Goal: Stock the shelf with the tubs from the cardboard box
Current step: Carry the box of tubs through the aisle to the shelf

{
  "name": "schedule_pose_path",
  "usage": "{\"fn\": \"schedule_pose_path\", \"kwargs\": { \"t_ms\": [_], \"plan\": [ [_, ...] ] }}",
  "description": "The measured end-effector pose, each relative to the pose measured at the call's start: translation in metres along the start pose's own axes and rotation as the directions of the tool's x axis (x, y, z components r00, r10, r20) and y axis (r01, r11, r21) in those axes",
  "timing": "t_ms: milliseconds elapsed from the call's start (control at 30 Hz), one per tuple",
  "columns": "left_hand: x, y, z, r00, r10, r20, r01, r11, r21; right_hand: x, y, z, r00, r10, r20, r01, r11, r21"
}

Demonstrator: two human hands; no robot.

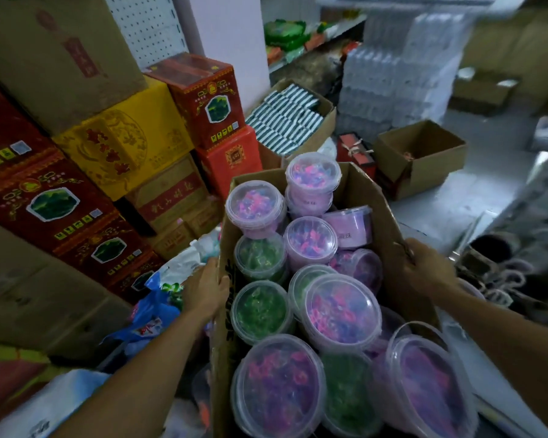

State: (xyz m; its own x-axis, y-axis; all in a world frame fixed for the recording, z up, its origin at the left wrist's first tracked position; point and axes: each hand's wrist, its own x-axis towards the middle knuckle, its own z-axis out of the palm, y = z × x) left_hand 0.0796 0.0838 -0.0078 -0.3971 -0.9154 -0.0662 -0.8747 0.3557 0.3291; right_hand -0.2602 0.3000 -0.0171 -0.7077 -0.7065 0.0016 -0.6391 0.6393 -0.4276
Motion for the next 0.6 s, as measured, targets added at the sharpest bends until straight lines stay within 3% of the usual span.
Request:
{"fn": "schedule_pose_path", "kwargs": {
  "t_ms": [367, 600],
  "plan": [
    [-0.091, 0.069, 0.026, 0.929, 0.341, 0.144, -0.341, 0.94, -0.023, -0.195, 0.094, -0.055, 0.951, 0.27, -0.154, -0.264, 0.963, 0.057],
    [-0.172, 0.144, 0.048, 0.805, 0.56, 0.197, -0.558, 0.827, -0.075, -0.333, 0.159, -0.098, 0.826, 0.526, -0.202, -0.521, 0.85, 0.081]
  ]
}}
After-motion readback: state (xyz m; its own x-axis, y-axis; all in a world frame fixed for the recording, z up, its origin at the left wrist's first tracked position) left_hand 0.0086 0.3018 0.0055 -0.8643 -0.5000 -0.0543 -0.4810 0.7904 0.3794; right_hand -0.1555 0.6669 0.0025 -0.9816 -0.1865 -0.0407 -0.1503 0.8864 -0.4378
